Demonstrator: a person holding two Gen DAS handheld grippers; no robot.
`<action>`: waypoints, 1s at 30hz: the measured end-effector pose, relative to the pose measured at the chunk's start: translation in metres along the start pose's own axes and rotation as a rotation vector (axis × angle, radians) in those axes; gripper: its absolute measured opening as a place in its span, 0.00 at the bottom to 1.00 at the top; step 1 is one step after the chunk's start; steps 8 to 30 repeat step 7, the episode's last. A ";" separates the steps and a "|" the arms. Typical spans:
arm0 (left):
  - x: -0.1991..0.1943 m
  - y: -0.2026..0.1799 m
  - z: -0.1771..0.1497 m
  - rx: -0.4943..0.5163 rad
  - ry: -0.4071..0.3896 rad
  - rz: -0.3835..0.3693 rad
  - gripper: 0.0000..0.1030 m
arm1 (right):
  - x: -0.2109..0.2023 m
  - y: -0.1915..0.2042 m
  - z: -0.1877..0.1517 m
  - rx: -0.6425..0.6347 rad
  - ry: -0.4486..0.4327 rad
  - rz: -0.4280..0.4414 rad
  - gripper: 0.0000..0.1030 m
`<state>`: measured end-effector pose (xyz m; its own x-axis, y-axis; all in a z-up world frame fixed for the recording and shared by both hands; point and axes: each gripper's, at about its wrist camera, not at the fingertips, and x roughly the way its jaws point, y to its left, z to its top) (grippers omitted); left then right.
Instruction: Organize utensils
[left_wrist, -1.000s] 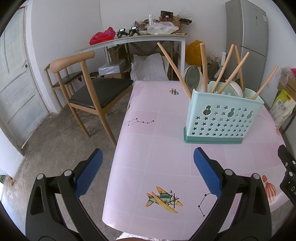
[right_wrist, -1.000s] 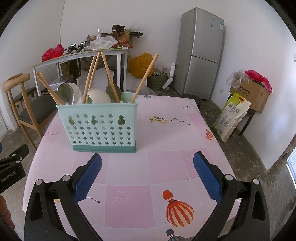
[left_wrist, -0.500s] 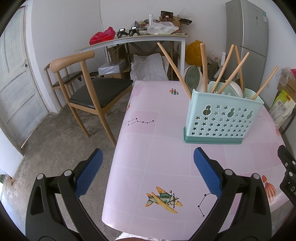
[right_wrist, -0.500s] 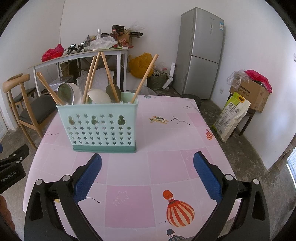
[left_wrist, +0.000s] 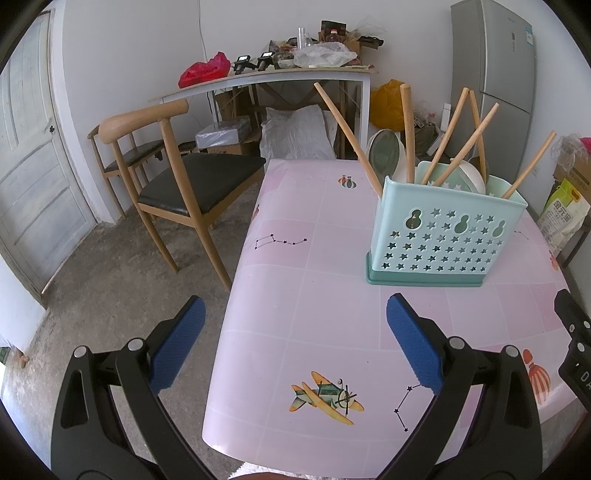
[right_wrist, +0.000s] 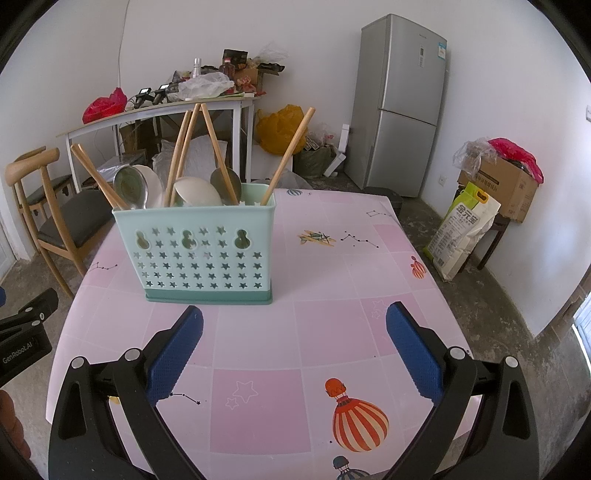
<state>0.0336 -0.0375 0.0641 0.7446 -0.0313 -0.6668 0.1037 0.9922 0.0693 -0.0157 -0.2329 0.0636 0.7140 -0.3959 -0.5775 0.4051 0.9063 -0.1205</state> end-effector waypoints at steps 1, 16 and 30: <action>0.001 -0.002 -0.001 -0.003 0.003 0.000 0.92 | 0.000 0.000 0.000 0.000 0.000 0.000 0.94; 0.003 -0.006 -0.008 -0.022 0.017 -0.004 0.92 | -0.001 0.001 0.001 0.003 0.002 -0.002 0.94; 0.003 -0.006 -0.008 -0.022 0.017 -0.004 0.92 | -0.001 0.001 0.001 0.003 0.002 -0.002 0.94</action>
